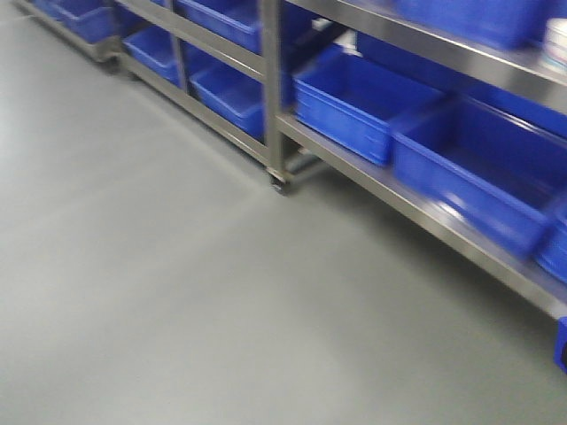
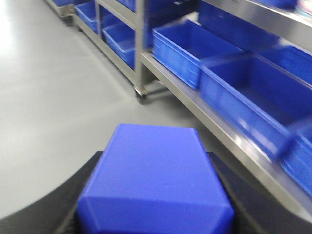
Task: Pour parts from conveyor to right shelf
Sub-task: 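Turn the base toward the shelf rack of blue bins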
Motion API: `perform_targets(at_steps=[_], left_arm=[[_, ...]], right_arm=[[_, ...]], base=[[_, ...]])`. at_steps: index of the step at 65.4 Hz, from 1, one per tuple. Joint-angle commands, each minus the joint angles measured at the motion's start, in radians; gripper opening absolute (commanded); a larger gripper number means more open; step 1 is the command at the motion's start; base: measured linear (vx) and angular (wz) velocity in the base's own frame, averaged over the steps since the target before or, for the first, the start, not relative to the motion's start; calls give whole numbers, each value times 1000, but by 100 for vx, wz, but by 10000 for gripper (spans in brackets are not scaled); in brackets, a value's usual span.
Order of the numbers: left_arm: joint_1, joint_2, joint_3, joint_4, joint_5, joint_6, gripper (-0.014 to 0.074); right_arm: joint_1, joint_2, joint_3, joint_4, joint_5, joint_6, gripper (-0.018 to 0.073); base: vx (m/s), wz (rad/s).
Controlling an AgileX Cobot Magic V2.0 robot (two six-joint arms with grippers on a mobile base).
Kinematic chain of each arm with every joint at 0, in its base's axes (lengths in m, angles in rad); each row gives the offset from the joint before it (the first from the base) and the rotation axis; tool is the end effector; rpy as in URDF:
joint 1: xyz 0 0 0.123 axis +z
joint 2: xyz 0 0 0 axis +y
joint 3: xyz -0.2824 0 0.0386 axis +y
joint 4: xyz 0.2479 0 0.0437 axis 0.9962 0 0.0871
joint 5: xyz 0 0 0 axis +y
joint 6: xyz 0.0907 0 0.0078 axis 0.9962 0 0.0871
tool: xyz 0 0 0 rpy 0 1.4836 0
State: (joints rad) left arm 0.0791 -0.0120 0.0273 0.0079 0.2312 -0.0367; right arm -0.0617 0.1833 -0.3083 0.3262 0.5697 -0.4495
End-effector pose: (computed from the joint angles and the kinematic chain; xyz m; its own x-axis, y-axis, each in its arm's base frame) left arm 0.0554 0.0046 0.1835 -0.1557 -0.0414 -0.9869 -0.0854 0.9959 -0.0284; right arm 0.0554 0.0124 0.2573 -0.3041 -0.1501 -0.9407 -0.1566 0.9819 -0.1060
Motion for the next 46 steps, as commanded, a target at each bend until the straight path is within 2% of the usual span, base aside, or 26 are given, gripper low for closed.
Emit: perform_targets(at_steps=[1,46], left_arm=[[-7,-10,-20,-8,-74,-8,-6],[-7,-10,-20,-8,-74,-8,-6]], right_arm=[[-1,13,-29,10,-74,-9,-1],[-1,9,-29,10,-74,-9,-1]], base=[[84,54],[84,58]])
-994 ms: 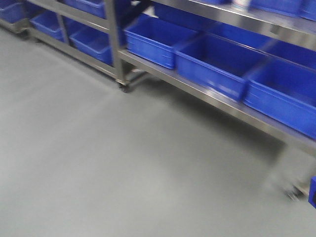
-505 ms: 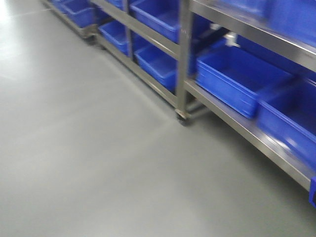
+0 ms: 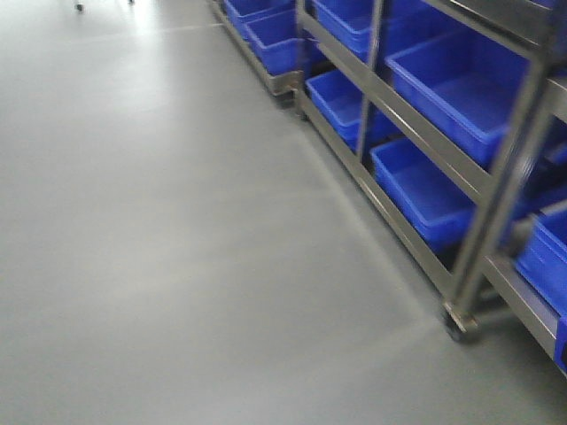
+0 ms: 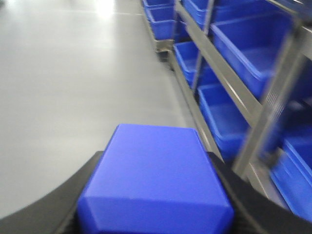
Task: Pour parts from conveyor to right shelf
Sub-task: 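Turn the base toward the shelf rack of blue bins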
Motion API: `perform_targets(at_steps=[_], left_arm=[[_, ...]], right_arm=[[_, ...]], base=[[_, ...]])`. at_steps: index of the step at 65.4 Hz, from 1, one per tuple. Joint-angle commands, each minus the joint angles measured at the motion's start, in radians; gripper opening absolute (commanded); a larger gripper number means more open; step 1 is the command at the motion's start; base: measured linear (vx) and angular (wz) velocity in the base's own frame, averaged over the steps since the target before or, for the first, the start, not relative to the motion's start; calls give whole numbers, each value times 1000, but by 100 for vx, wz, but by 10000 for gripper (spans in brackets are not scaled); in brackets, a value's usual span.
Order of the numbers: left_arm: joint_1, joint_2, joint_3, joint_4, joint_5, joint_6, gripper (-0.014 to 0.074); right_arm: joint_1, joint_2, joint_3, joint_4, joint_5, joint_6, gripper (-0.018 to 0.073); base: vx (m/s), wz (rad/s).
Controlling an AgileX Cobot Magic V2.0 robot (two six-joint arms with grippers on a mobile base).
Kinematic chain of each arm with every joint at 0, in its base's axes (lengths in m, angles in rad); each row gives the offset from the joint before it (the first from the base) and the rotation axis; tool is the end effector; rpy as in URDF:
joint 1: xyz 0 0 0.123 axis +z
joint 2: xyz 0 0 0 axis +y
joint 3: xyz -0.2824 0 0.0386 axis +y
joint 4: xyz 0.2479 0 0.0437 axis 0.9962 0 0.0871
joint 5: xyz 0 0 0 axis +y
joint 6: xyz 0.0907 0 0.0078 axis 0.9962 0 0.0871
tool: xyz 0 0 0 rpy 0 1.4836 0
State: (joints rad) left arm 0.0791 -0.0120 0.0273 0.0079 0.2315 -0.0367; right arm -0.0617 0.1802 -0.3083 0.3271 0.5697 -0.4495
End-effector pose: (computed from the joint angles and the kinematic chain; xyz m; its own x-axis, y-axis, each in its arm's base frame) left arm 0.0554 0.0046 0.1835 -0.1560 -0.0415 -0.9869 -0.0854 0.9959 -0.0284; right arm 0.0550 0.0124 0.2574 -0.3011 -0.1495 -0.9418 -0.1565 0.9820 -0.1059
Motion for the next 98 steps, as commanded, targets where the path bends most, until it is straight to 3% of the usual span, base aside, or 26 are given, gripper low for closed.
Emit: perform_targets(at_steps=[1,98], left_arm=[[-7,-10,-20,-8,-74,-8,-6],[-7,-10,-20,-8,-74,-8,-6]], right_arm=[[-1,12,-29,9,-74,-9,-1],[-1,16,-29,9,-74,-9,-1]], base=[[84,49],[78,25]])
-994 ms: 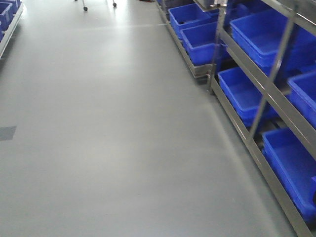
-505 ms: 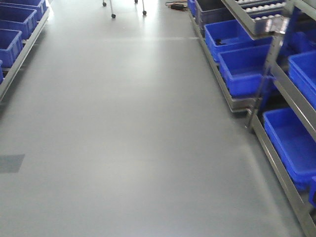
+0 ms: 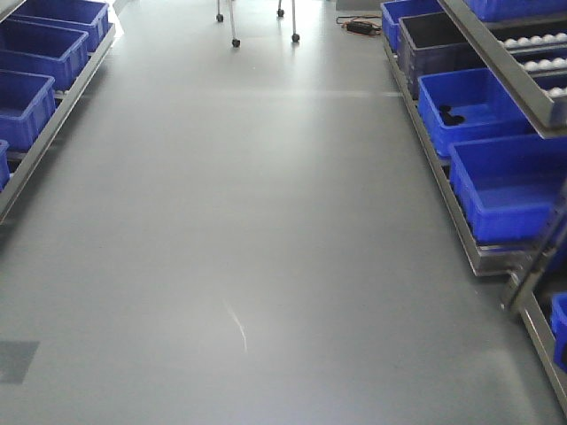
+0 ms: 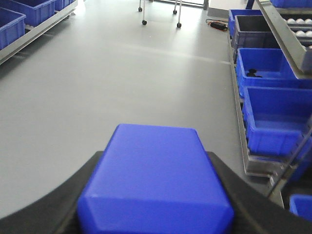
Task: Pour parts from conveyor to right shelf
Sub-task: 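Turn the base toward the shelf rack of blue bins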
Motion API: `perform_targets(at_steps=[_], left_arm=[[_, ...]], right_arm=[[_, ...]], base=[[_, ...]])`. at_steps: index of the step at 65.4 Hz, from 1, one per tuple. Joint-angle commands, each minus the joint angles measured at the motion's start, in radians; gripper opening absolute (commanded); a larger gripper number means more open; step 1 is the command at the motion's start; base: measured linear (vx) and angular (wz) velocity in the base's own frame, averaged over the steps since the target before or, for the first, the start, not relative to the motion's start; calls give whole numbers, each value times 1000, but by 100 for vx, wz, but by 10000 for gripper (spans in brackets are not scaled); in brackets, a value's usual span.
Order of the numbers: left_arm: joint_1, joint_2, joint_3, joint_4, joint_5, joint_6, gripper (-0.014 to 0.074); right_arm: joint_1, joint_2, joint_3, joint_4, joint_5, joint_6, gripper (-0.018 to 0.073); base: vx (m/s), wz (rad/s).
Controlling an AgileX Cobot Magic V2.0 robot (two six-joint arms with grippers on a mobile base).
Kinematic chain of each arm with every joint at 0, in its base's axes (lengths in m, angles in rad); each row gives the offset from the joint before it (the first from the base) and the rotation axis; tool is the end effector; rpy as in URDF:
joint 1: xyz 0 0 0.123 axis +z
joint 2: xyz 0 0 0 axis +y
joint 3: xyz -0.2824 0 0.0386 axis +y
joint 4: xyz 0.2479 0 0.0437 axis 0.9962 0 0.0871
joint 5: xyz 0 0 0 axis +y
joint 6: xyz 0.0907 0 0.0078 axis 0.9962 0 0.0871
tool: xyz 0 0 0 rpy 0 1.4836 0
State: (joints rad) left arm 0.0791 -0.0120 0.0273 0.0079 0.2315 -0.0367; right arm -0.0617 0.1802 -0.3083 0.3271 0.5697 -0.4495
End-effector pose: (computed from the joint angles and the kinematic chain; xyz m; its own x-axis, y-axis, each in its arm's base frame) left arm 0.0554 0.0046 0.1835 -0.1560 -0.0415 -0.9869 -0.0854 0.9959 -0.0284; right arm 0.0550 0.0124 0.2574 -0.3011 -0.1495 -0.9418 -0.1565 0.9820 -0.1059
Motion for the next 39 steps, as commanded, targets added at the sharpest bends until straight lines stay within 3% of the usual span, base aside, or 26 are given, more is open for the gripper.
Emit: perform_targets(at_steps=[1,20,39], left_arm=[[-7,-10,-20,-8,-74,-8,-6],[-7,-10,-20,-8,-74,-8,-6],[-7,-10,-20,-8,-74,-8,-6]], right_arm=[[-1,16,-29,9,-74,-9,-1],[-1,13,-29,9,-61,-9,-1],[-1,15,-29,9,-55,-9,-1]], base=[[62,11],[56,26],[43,83]])
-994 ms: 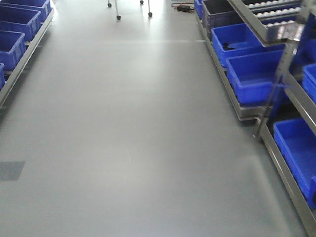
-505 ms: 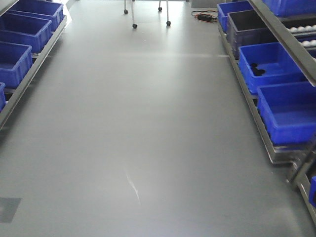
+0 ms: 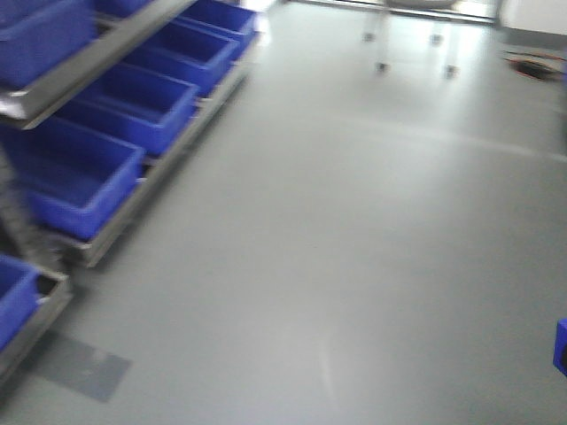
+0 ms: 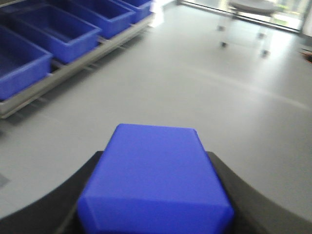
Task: Pour parts from conveyor to right shelf
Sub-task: 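Turn the base toward the shelf rack of blue bins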
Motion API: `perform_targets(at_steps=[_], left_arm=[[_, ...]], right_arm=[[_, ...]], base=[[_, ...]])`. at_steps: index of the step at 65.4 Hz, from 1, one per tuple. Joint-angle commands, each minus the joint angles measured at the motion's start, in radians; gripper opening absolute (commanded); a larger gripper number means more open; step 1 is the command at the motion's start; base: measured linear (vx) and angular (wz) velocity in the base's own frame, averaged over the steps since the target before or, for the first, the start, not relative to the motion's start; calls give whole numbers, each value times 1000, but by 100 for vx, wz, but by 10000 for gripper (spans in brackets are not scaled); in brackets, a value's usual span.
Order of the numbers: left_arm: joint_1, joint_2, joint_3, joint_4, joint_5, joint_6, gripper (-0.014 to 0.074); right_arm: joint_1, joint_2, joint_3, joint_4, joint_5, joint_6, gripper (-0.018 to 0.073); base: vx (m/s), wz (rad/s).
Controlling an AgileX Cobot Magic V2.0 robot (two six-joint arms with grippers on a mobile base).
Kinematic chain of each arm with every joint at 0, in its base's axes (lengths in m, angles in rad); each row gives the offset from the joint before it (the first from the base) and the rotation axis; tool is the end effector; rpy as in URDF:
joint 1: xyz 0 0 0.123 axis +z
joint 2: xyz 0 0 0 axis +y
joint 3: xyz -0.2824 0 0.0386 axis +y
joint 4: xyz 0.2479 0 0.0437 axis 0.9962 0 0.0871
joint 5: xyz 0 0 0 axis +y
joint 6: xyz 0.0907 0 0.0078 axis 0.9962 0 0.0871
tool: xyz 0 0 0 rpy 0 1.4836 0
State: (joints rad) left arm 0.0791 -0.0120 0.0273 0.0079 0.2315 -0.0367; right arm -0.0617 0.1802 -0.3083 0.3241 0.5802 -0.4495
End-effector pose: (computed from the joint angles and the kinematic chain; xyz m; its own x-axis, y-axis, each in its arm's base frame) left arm 0.0554 0.0046 0.1835 -0.1560 -0.0415 -0.9869 -0.0854 0.9959 -0.0284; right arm 0.0547 0.0126 0.2565 -0.3103 -0.1532 -0.9382 -0.1602 0.9812 -0.1072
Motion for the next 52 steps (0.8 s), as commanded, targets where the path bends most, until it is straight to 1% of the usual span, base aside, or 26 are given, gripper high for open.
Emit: perform_targets(at_steps=[1,24,52], left_arm=[[-7,-10,-20,-8,-74,-8,-6],[-7,-10,-20,-8,-74,-8,-6],[-7,-10,-20,-8,-74,-8,-6]], right_arm=[[-1,15,-29,12,-65,-9,-1],[-1,15,-29,12,-65,-9,-1],[-1,15,-29,12,-65,-9,-1]], base=[[37,112],[30,112],[24,91]])
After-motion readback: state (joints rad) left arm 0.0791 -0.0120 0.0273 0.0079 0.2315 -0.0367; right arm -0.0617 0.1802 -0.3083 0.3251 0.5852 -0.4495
